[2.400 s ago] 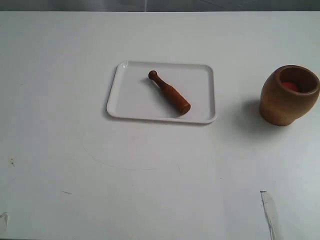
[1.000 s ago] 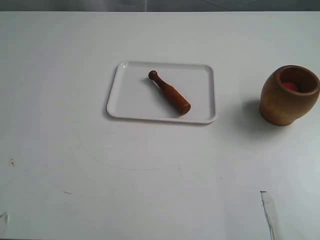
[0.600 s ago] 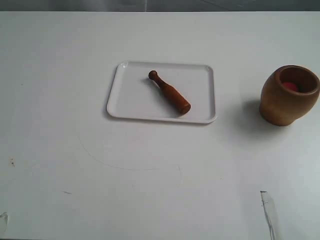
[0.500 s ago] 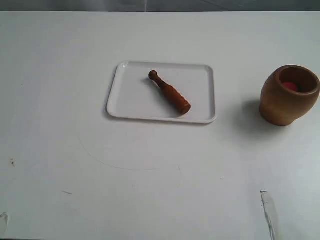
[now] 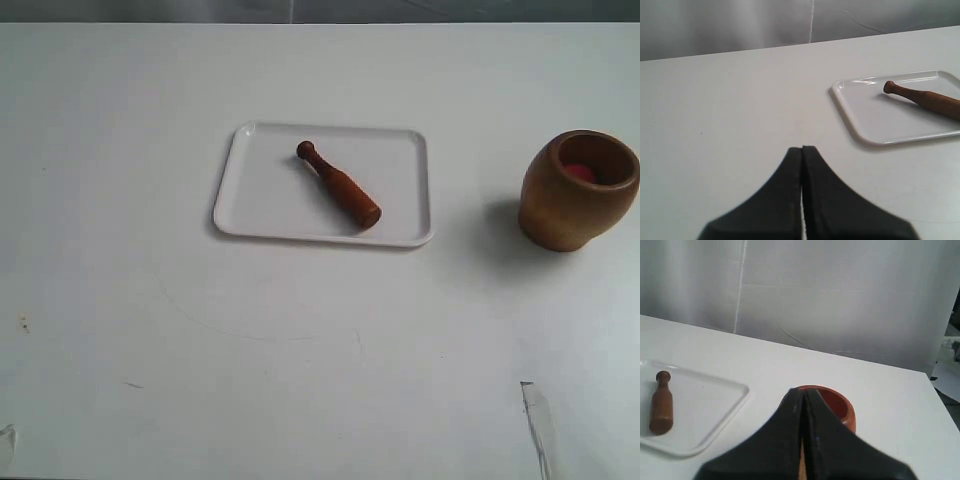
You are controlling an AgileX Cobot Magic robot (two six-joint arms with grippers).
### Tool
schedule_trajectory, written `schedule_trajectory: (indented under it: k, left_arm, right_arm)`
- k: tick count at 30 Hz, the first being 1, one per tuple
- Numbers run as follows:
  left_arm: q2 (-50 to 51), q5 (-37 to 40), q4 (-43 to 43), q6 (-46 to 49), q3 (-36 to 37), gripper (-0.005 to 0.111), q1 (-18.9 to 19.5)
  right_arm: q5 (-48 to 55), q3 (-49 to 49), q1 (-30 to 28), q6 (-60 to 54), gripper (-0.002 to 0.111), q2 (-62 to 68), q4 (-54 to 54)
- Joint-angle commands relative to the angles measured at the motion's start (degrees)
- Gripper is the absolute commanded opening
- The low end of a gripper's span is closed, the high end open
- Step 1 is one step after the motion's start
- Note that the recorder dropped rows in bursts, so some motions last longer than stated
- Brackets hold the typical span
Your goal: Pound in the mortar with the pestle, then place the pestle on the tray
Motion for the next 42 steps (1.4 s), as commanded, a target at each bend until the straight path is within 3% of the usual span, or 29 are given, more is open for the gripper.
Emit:
schedule_trajectory:
  k: [1, 7, 42]
  left_arm:
    - [-0.07, -0.17, -0.42, -0.47, 0.03, 0.0, -0.44]
    - [-0.07, -0.17, -0.42, -0.47, 0.03, 0.0, -0.44]
    - [-0.07, -0.17, -0.42, -0.47, 0.03, 0.0, -0.44]
  right_arm:
    - [-0.03, 0.2, -0.53, 0.46, 0.0, -0.12, -0.6]
    - [-0.06, 0.2, -3.15, 2.03, 0.0, -0.12, -1.66]
    - [0.17, 0.2, -3.17, 2.15, 0.0, -0.12, -1.66]
